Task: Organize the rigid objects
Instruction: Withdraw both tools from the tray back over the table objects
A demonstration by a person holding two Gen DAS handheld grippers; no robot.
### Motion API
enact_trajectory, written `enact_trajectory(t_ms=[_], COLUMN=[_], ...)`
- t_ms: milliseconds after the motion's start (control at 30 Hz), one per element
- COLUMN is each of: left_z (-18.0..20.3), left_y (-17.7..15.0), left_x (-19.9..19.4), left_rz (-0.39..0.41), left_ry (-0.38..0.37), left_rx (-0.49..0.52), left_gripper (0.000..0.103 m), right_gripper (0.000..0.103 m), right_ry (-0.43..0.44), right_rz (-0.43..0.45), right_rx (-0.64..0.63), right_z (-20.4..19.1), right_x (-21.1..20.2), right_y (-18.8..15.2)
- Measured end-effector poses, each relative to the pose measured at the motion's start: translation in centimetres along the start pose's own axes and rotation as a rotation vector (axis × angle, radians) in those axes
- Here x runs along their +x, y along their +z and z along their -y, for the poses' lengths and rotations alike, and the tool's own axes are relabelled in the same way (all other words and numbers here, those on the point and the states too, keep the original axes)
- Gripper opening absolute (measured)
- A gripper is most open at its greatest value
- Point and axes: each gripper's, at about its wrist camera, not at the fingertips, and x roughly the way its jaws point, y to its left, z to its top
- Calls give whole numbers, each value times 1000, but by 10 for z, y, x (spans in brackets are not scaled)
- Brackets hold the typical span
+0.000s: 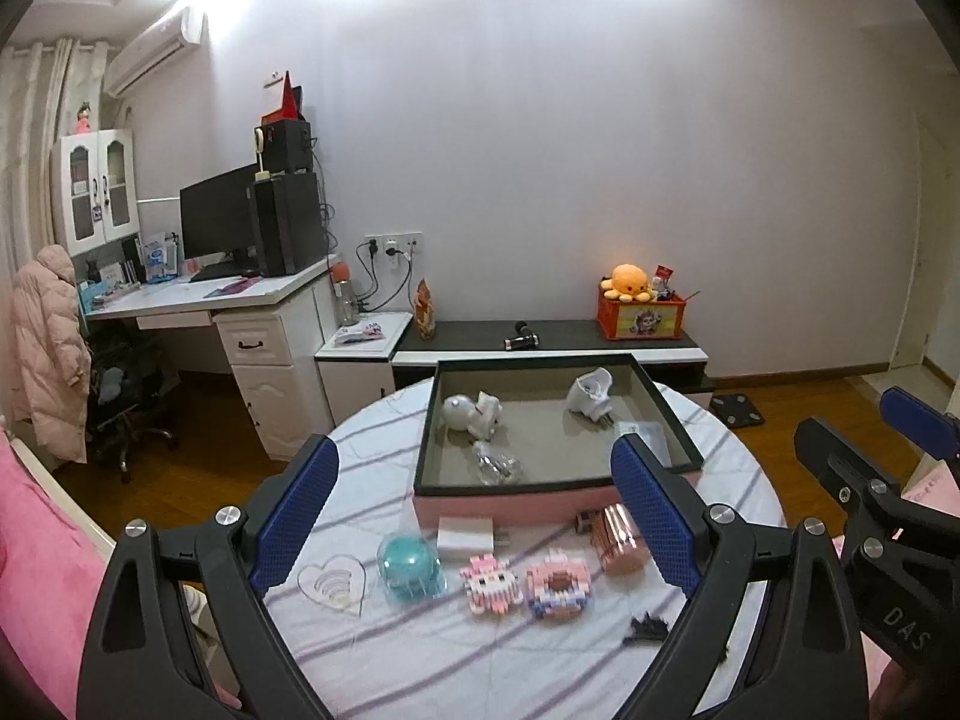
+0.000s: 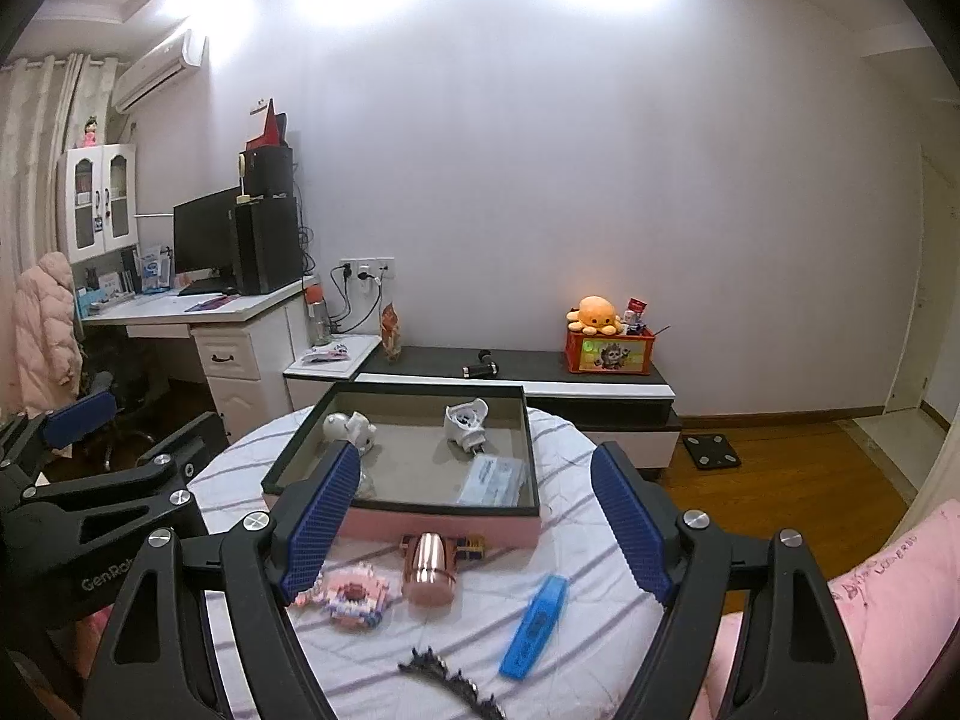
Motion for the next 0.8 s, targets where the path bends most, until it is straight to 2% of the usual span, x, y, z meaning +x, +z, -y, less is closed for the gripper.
enact_trajectory(t_ms=[233, 533, 800], left_z=[4, 7, 11], left_y=[-15, -20, -48], left_x=[-7, -6, 16], left_rz=[-23, -43, -147], left_ry=[-13, -11, -19], left_rx=[7, 17, 44], left_gripper=[95, 95, 97], right_gripper=[81, 81, 81], right_ry=[-19, -31, -33], right_rz=[-11, -16, -127], right_rx=[8, 2, -39], right_z=[3, 3, -4], right_x=[-17, -22, 1], right_y=[-16, -19, -41])
